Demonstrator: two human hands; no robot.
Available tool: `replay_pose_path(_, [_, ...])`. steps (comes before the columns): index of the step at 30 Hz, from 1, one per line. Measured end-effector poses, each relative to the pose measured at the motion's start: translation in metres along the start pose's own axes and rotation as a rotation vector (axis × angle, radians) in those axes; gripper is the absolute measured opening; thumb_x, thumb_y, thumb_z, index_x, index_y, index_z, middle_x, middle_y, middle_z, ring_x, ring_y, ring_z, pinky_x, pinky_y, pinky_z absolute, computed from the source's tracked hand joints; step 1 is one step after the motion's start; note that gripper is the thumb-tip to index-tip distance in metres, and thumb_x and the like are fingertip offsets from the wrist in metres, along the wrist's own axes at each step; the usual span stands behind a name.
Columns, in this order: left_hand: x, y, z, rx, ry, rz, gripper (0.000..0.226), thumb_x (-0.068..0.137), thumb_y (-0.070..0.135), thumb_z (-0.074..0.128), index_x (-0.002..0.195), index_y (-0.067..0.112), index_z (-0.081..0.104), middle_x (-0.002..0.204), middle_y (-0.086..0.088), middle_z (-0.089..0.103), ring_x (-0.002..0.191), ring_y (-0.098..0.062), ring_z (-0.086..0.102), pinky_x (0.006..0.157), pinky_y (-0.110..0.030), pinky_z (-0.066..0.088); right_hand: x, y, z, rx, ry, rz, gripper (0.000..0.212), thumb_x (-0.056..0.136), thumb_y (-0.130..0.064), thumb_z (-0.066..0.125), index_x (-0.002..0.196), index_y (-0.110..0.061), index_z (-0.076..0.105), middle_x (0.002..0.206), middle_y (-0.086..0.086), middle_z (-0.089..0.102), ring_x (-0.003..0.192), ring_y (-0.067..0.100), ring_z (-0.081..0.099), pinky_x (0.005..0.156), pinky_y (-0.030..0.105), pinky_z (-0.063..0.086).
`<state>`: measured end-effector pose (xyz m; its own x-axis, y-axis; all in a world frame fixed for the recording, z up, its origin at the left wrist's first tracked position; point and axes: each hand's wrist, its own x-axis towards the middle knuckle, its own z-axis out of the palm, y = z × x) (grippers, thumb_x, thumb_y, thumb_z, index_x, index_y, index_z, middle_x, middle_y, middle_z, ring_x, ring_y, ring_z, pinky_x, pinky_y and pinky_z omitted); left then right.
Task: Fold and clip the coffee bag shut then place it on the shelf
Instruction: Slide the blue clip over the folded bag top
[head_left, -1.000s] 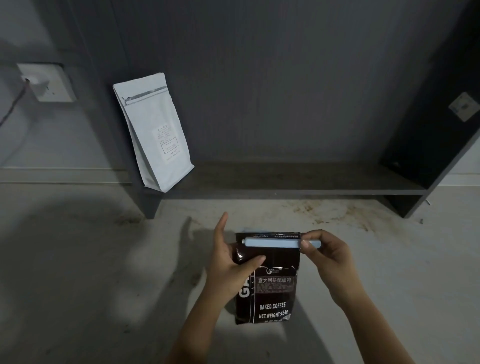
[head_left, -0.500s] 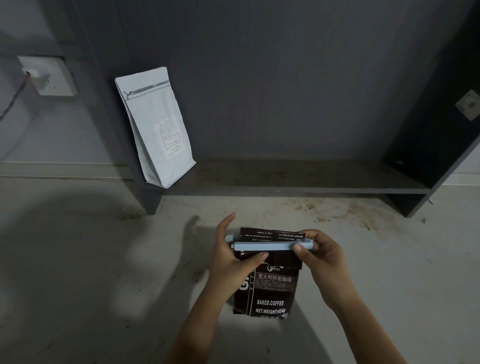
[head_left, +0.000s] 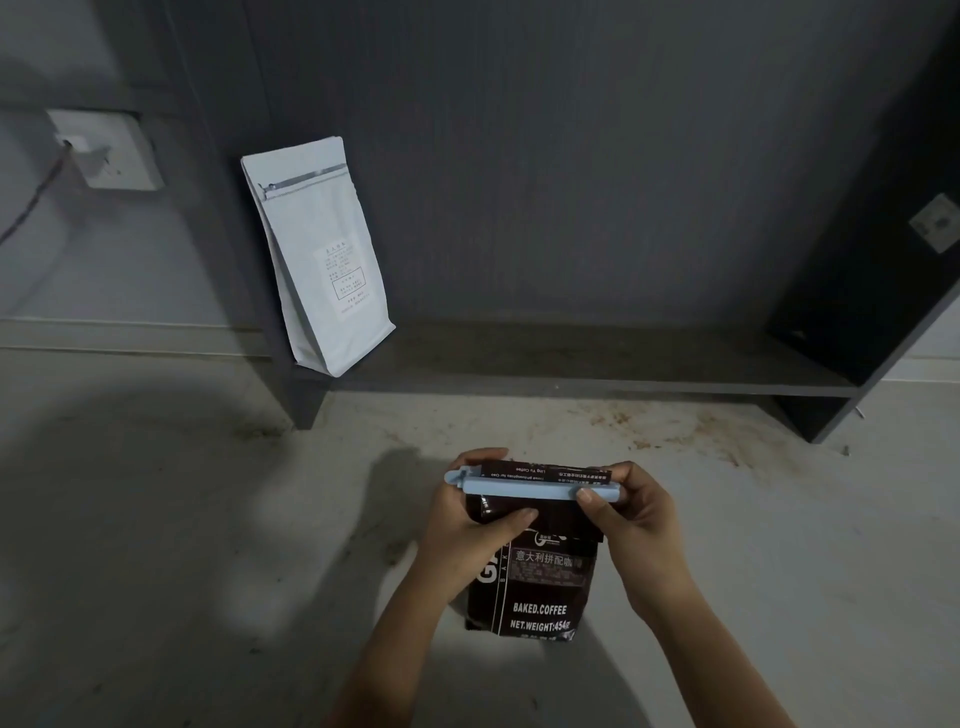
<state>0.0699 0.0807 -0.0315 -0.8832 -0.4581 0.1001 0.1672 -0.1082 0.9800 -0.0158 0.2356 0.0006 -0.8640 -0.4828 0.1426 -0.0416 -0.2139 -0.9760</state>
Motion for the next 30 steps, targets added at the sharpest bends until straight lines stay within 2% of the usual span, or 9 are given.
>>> replay_pose_path(4, [-0.001, 0.002, -0.005, -0.080, -0.040, -0.047, 0.059, 0.058, 0.025, 0.088, 0.109, 0.024, 0.060, 0.106, -0.007, 0.071, 0.102, -0.027, 0.068, 0.077, -0.035, 0.058, -0.003, -0.001, 0.003, 0.013, 0.019, -0.003, 0.012, 0.071, -0.009, 0.066, 0.070, -0.011, 0.054, 0.061, -0.002, 0.067, 0.057, 0.009, 0.063, 0.047, 0.017, 0.049])
replay_pose_path(9, [-0.003, 0.002, -0.009, -0.175, 0.016, -0.102, 0.053, 0.058, 0.049, 0.084, 0.100, 0.023, 0.065, 0.097, -0.005, 0.075, 0.092, -0.026, 0.071, 0.070, -0.030, 0.057, -0.003, 0.001, 0.000, -0.017, 0.040, 0.009, 0.019, 0.079, 0.004, 0.061, 0.069, -0.010, 0.053, 0.057, -0.005, 0.065, 0.054, 0.007, 0.061, 0.044, 0.016, 0.046])
replay_pose_path(13, [-0.003, 0.003, -0.010, -0.178, 0.068, -0.051, 0.046, 0.060, 0.046, 0.083, 0.092, 0.017, 0.069, 0.088, -0.007, 0.077, 0.082, -0.024, 0.073, 0.064, -0.026, 0.057, -0.003, -0.005, -0.001, -0.080, -0.005, 0.015, 0.015, 0.080, 0.002, 0.062, 0.074, -0.009, 0.054, 0.061, -0.007, 0.066, 0.056, 0.006, 0.062, 0.046, 0.015, 0.047])
replay_pose_path(15, [-0.004, 0.006, -0.009, -0.202, 0.072, -0.030, 0.037, 0.061, 0.043, 0.083, 0.087, 0.019, 0.071, 0.082, -0.004, 0.077, 0.076, -0.019, 0.073, 0.062, -0.023, 0.057, -0.003, -0.013, -0.002, -0.248, -0.030, -0.042, 0.016, 0.080, -0.004, 0.065, 0.086, -0.017, 0.057, 0.075, -0.008, 0.070, 0.071, 0.006, 0.066, 0.056, 0.016, 0.051])
replay_pose_path(18, [-0.004, 0.007, -0.008, -0.222, 0.085, -0.010, 0.023, 0.066, 0.034, 0.080, 0.082, 0.020, 0.072, 0.077, -0.002, 0.077, 0.073, -0.017, 0.073, 0.060, -0.022, 0.056, 0.000, -0.031, 0.002, -0.744, -0.067, -0.300, 0.027, 0.080, -0.015, 0.066, 0.099, -0.031, 0.055, 0.100, -0.022, 0.059, 0.095, 0.000, 0.057, 0.077, 0.011, 0.044])
replay_pose_path(21, [-0.005, 0.007, -0.006, -0.228, 0.104, 0.020, 0.015, 0.071, 0.025, 0.077, 0.082, 0.016, 0.071, 0.076, -0.003, 0.076, 0.070, -0.017, 0.072, 0.059, -0.022, 0.056, 0.005, -0.042, 0.017, -1.034, -0.115, -0.460, 0.028, 0.081, -0.027, 0.064, 0.108, -0.028, 0.057, 0.102, -0.023, 0.059, 0.100, 0.007, 0.052, 0.088, 0.028, 0.037])
replay_pose_path(24, [-0.007, 0.009, -0.005, -0.217, 0.128, 0.055, 0.011, 0.072, 0.019, 0.071, 0.081, 0.012, 0.070, 0.073, -0.003, 0.075, 0.067, -0.015, 0.072, 0.058, -0.020, 0.056, 0.010, -0.036, 0.033, -1.192, -0.153, -0.415, 0.029, 0.084, -0.041, 0.056, 0.108, -0.025, 0.059, 0.104, -0.008, 0.067, 0.102, 0.017, 0.054, 0.087, 0.034, 0.034])
replay_pose_path(26, [-0.008, 0.010, -0.006, -0.207, 0.144, 0.082, 0.010, 0.072, 0.016, 0.071, 0.080, 0.009, 0.069, 0.071, -0.003, 0.075, 0.066, -0.014, 0.071, 0.057, -0.019, 0.055, 0.011, -0.030, 0.039, -1.201, -0.168, -0.396, 0.026, 0.085, -0.041, 0.055, 0.103, -0.023, 0.061, 0.098, -0.005, 0.069, 0.096, 0.019, 0.053, 0.081, 0.034, 0.036])
replay_pose_path(30, [-0.012, 0.011, -0.004, -0.201, 0.168, 0.133, 0.022, 0.075, 0.035, 0.073, 0.084, 0.015, 0.071, 0.076, -0.001, 0.076, 0.071, -0.012, 0.071, 0.061, -0.019, 0.056, 0.014, -0.023, 0.042, -1.156, -0.107, -0.437, 0.020, 0.081, -0.035, 0.062, 0.092, -0.018, 0.064, 0.087, -0.001, 0.070, 0.086, 0.021, 0.053, 0.072, 0.031, 0.032])
